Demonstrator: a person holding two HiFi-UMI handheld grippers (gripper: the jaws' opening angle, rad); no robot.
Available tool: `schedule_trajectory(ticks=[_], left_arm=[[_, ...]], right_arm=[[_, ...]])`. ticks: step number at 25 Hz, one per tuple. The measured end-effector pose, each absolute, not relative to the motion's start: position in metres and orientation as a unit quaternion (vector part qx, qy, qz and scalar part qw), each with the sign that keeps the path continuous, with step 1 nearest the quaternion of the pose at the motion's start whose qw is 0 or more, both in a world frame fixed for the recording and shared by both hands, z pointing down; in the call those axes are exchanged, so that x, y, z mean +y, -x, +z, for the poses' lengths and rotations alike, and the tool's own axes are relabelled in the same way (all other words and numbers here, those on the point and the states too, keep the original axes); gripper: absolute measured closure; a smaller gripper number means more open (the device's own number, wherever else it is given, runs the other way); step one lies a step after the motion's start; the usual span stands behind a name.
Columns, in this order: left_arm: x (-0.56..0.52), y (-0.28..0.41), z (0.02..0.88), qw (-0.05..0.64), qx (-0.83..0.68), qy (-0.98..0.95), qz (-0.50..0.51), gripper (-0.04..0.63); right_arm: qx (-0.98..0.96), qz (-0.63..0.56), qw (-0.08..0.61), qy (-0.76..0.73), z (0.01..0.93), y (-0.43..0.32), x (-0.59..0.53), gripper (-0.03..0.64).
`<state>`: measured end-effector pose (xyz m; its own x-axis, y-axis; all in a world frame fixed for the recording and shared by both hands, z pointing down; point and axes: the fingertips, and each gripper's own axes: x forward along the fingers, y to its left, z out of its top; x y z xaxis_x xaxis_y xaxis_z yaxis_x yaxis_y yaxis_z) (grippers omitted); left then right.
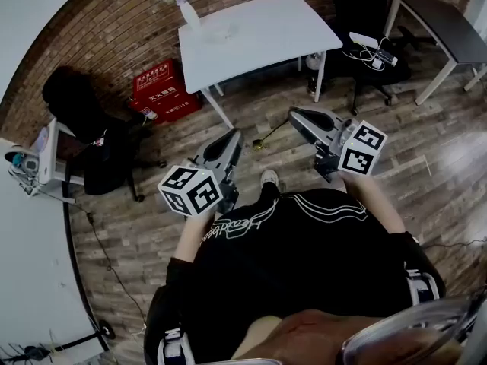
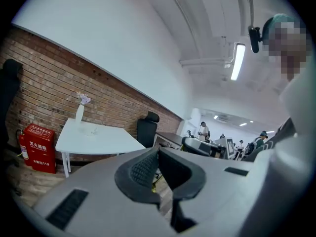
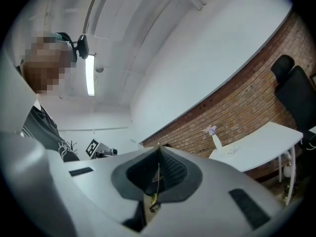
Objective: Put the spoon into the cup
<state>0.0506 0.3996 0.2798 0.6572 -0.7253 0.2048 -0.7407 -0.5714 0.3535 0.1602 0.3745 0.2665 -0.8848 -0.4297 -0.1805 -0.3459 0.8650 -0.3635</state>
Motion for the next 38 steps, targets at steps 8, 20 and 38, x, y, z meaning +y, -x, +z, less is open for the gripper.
schedule_trajectory(ticks=[8,20,38], left_arm=[[0.369,-0.055,0.292,0.220,-0.395,-0.892,0.028,0.588],[0.272,-0.044,0.313,0.239,-0.371,-0.897,0.031,0.588],[-0.004,0.060,0.326,0.269,-0.391,-0.880,0.007,0.588]], right_arm=[[0.947,-0.184,0.131,0.230,0.282,-0.166,0.347,0.618],[0.934,-0.201,0.131,0.265,0.297,-0.162,0.255,0.618],[0.922,-0.226,0.098,0.298,0.302,-0.075,-0.012,0.618]])
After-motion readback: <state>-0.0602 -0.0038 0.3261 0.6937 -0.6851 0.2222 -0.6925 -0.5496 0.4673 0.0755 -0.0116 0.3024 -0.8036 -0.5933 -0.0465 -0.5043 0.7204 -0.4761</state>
